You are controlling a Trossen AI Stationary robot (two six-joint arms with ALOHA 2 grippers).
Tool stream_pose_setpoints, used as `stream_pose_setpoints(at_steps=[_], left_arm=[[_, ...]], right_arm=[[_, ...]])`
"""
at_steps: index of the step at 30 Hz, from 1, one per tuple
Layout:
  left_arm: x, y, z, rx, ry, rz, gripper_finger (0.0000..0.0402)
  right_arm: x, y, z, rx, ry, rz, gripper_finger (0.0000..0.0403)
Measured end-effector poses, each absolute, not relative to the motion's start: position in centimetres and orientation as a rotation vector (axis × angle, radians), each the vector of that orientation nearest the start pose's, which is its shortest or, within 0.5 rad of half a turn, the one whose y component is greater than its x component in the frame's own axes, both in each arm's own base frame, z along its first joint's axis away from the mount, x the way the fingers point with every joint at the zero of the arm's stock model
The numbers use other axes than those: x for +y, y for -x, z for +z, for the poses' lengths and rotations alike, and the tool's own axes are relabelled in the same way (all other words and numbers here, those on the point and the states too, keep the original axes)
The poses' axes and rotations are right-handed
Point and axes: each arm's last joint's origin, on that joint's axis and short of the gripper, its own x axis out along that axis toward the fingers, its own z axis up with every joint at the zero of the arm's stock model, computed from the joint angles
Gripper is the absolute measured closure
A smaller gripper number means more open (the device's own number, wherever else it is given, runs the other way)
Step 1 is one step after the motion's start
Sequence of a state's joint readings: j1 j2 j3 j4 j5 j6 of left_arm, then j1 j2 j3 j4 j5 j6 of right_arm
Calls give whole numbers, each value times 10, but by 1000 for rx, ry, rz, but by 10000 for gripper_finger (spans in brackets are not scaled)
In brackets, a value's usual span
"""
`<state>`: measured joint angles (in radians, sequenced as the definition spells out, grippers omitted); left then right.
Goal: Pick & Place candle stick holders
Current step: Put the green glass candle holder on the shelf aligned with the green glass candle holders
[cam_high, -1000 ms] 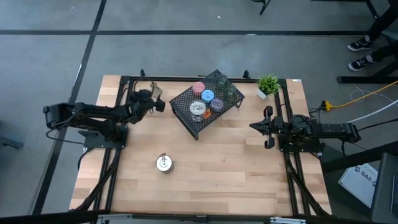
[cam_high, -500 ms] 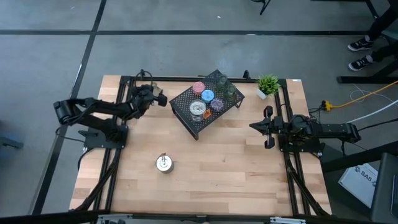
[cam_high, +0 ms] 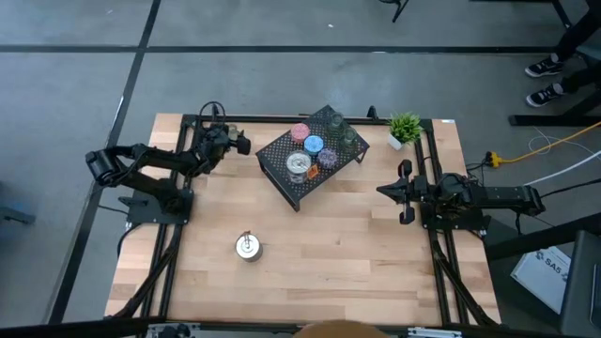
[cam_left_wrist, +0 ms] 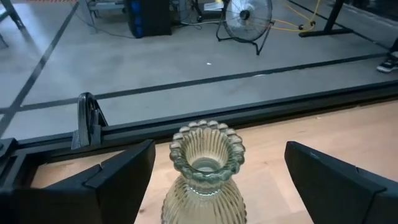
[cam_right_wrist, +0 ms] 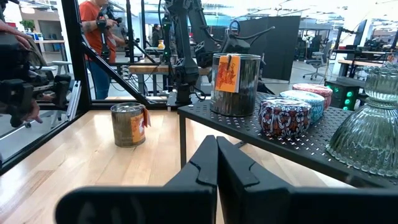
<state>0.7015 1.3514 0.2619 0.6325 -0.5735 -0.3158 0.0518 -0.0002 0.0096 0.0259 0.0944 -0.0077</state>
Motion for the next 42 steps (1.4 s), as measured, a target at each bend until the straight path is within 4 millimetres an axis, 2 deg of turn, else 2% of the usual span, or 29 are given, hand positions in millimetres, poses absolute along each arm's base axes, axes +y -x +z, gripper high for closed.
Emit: stream_pose_setpoints(at_steps=[17,28,34,42], left_arm=[[153,-148,131,286,313,1323,97],[159,-154,125,232,306,1332,99],[161,-157,122,258,296,1334,108],[162,-157,125,248,259,1361,148]], right_arm=[[2,-97,169,-35,5,-42,402],[2,-97,169,-36,5,-43,402],[2,-97,169,-35,5,-42,402],[2,-97,169,-35,5,-43,402]])
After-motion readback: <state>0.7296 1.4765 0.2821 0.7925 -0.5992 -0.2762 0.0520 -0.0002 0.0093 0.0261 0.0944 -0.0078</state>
